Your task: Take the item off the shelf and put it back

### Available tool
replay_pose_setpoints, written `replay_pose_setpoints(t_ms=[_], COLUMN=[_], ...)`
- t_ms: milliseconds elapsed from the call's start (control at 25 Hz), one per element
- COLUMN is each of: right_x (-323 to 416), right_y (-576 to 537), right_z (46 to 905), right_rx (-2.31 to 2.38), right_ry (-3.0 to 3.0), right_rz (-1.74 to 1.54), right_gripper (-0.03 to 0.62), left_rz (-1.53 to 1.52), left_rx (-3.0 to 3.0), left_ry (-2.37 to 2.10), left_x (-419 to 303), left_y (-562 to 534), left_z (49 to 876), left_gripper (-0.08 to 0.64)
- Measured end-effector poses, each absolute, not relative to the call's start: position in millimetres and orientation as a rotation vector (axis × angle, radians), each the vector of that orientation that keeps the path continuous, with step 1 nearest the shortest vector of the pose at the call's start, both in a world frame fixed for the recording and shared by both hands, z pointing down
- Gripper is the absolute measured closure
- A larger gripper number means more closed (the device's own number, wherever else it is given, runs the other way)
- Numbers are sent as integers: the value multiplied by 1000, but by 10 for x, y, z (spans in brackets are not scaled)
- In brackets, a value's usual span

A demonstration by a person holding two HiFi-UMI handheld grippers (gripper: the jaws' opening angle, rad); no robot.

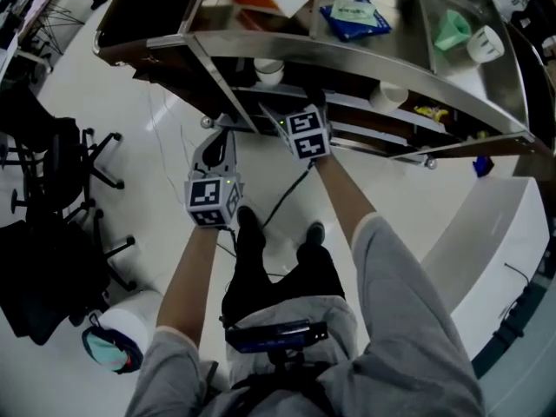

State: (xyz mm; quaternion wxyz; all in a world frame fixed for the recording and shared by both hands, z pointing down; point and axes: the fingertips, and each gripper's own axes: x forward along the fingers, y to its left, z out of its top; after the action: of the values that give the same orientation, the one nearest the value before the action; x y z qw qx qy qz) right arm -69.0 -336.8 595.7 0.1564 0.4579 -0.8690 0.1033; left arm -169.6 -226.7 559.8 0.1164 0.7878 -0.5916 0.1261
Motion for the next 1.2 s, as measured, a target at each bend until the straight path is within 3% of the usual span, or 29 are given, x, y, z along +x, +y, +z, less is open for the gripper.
replay_pose_setpoints(t_ms=[320,920,1000,1200], right_x=[-939,-1097,-1086,-1066], right_y=[-3908,-4283,-4297,-4291], right_z=[6141,6246,6243,6226], right_rx=[1373,1415,1418,1444], right_ry=[-2454,-2421,-2407,-2420], right_rz=[267,207,189,189], right_gripper=[106,107,179,186], left_rz=[342,306,314,321], left_rx=[2339,2351,2354,2353], left_ry=[-1713,-1698,-1693,-1679], left_x=[-1814,-1898,-1904,-1888], left_y=[-2628,-2933,-2941,-2926], left_z=[5740,5786,5803,5853], left_gripper=[554,554,554,554])
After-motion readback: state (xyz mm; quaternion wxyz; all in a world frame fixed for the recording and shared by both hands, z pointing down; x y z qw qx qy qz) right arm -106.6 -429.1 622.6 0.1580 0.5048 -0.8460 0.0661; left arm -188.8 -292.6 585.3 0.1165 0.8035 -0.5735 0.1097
